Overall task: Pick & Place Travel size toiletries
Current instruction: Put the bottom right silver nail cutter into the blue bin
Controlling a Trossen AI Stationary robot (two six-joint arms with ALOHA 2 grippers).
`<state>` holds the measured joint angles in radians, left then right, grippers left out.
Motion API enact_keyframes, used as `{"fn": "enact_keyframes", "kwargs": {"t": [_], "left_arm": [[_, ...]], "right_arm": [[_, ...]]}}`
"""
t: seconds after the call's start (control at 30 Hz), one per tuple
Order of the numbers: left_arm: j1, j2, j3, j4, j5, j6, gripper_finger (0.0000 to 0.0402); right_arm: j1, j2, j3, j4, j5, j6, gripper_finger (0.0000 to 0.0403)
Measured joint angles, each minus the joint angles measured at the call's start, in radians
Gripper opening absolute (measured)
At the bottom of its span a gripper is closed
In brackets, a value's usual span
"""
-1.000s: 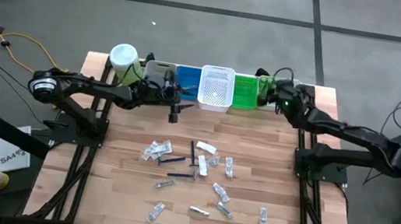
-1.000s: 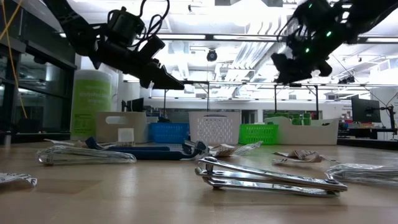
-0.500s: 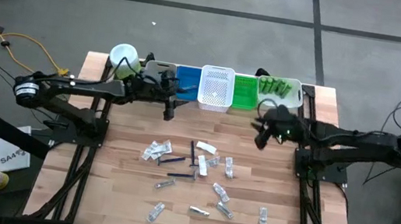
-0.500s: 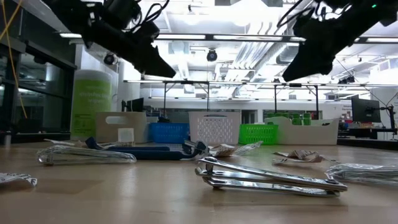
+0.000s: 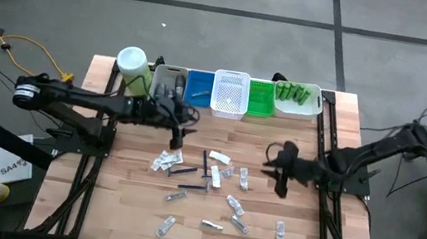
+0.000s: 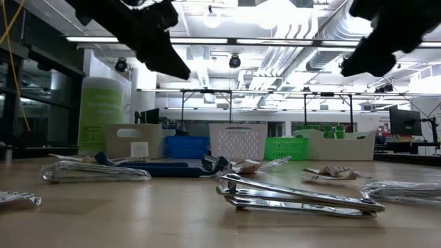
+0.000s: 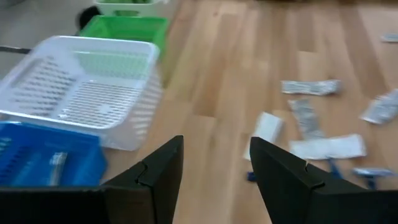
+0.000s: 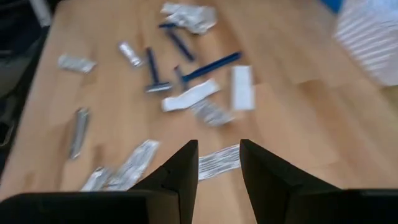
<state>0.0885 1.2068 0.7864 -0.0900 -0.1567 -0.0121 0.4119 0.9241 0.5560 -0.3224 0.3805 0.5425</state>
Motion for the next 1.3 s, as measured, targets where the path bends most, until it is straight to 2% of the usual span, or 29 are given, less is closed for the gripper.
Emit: {"fn": "enact_keyframes", "kwargs": {"t": [0.27,0.37,0.47,0.6,0.67,0.73,0.83,1.1,1.2,1.3], "left_arm": [[-0.193,0.0,0.0,-0.026,-0.112,-0.142,0.0184],[-0.263,0.0,0.0,-0.026,-0.145,-0.175,0.0184],[-0.325,0.0,0.0,-0.026,-0.19,-0.177,0.0184],[-0.397,0.0,0.0,-0.026,-0.246,-0.193,0.0184],[-0.43,0.0,0.0,-0.027,-0.266,-0.199,0.0184],[-0.46,0.0,0.0,-0.029,-0.284,-0.199,0.0184],[-0.497,0.001,0.0,-0.039,-0.323,-0.199,0.0184],[-0.564,0.001,0.0,-0.065,-0.359,-0.203,0.0184],[-0.577,0.001,0.0,-0.072,-0.363,-0.203,0.0184],[-0.582,0.001,0.0,-0.081,-0.363,-0.203,0.0184]], "right_arm": [[0.2,0.22,-0.001,0.209,-0.006,0.155,0.0112],[0.228,0.311,-0.001,0.371,-0.11,0.24,0.0112],[0.24,0.394,-0.001,0.566,-0.259,0.219,0.0112],[0.238,0.487,-0.001,0.843,-0.341,0.217,0.0112],[0.228,0.516,0.004,0.914,-0.381,0.259,0.0112],[0.221,0.531,0.022,0.874,-0.397,0.325,0.0112],[0.223,0.547,0.088,0.703,-0.372,0.374,0.0112],[0.225,0.645,0.44,0.139,-0.281,0.425,0.0109],[0.225,0.708,0.544,0.006,-0.284,0.451,0.0106],[0.224,0.775,0.604,-0.075,-0.341,0.456,0.0111]]}}
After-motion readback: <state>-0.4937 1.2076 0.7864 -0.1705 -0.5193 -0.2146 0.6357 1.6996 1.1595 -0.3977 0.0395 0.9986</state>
